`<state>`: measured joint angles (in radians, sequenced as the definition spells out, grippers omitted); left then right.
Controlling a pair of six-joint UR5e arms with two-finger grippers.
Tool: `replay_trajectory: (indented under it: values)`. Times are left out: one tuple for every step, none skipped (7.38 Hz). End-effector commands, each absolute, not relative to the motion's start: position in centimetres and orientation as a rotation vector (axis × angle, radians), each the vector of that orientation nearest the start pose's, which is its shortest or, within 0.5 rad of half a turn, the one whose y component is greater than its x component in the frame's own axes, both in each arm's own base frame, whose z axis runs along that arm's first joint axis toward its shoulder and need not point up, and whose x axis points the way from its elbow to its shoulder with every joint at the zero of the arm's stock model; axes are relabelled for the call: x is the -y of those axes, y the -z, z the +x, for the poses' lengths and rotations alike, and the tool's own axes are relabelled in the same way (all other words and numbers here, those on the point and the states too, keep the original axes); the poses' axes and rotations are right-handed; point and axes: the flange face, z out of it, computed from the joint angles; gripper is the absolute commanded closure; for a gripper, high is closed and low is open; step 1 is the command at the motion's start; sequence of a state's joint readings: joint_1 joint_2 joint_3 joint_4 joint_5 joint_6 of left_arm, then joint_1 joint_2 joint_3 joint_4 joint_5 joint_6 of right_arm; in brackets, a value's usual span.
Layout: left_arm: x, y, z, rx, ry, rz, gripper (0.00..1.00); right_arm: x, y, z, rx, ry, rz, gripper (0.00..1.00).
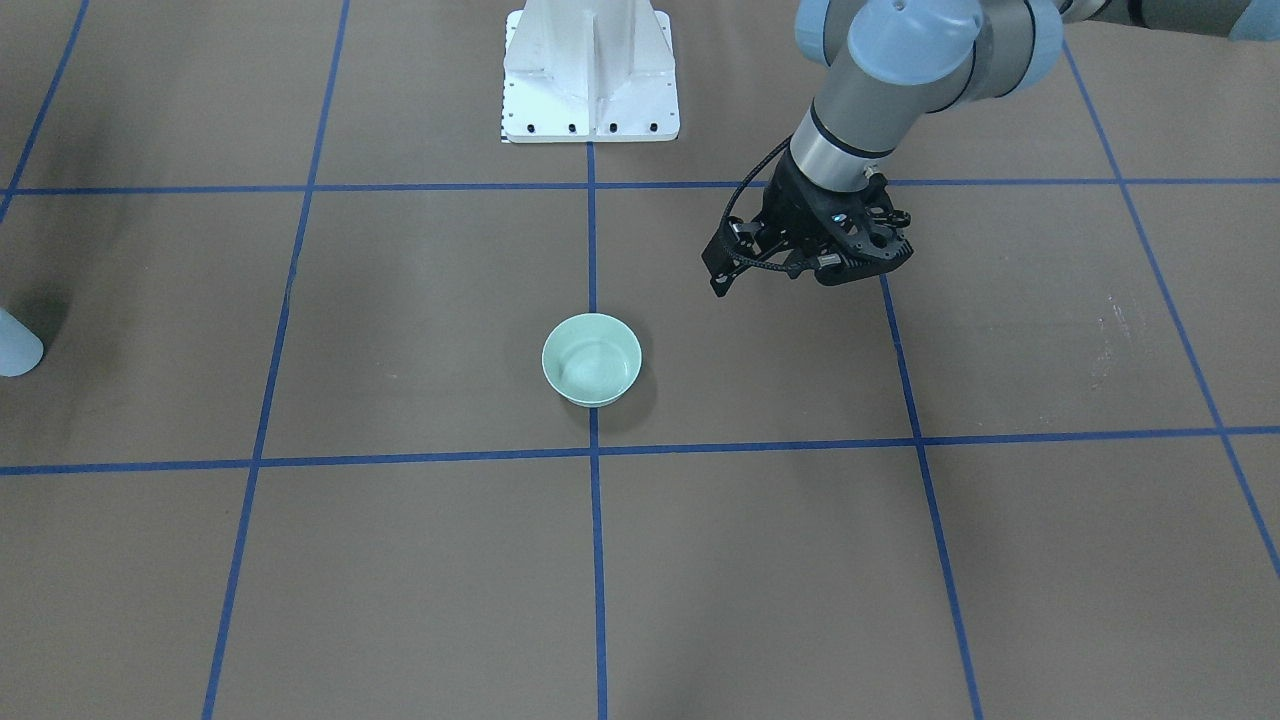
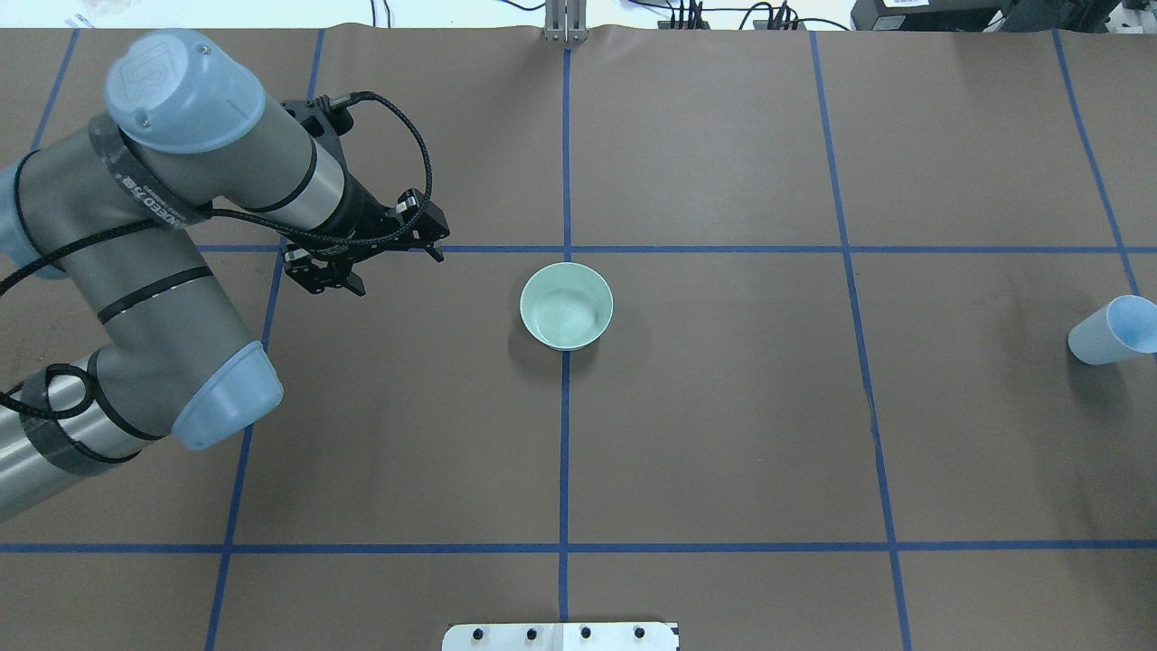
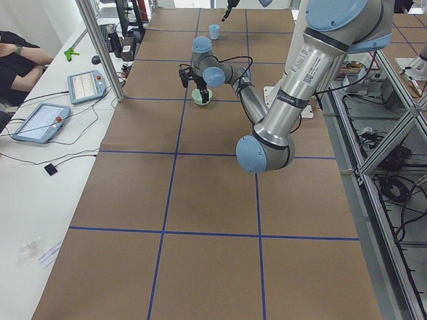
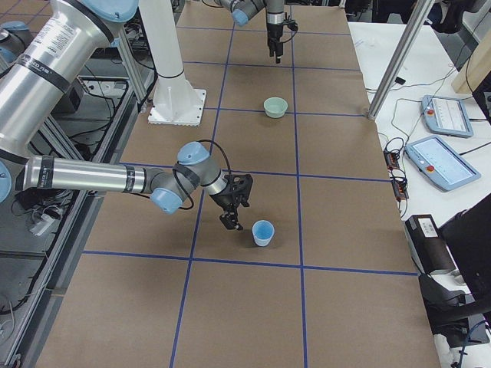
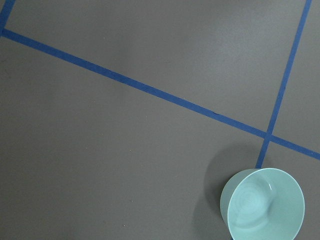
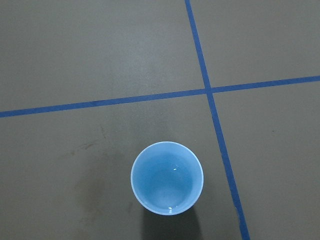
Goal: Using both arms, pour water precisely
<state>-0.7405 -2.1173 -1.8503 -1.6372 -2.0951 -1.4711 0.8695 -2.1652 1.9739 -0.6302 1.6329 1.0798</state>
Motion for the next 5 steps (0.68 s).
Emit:
replay_trajectory:
  values:
    - [47.6,-21.7,40.1,-0.994,0.351,-0.094,0.0,29.1,-59.9,-11.7,0.58,-0.376,0.475,0.0]
    - [47.6,-21.7,40.1,-0.994,0.351,-0.094,0.0,28.4,-60.4,-13.9,0.56,-0.389,0.515,0.0]
    - [47.6,-21.8,40.0,-0.993,0.352,-0.095,0.0,28.0,-61.3,-14.9,0.537,-0.393,0.542,0.0]
    - [47.6,-21.8,40.0,-0.993,0.352,-0.095,0.0,27.6,-62.6,-16.0,0.508,-0.412,0.59,0.0]
    - [47.6,-21.8,40.0,-0.993,0.352,-0.095,0.0,27.4,-63.2,-16.9,0.499,-0.428,0.627,0.0]
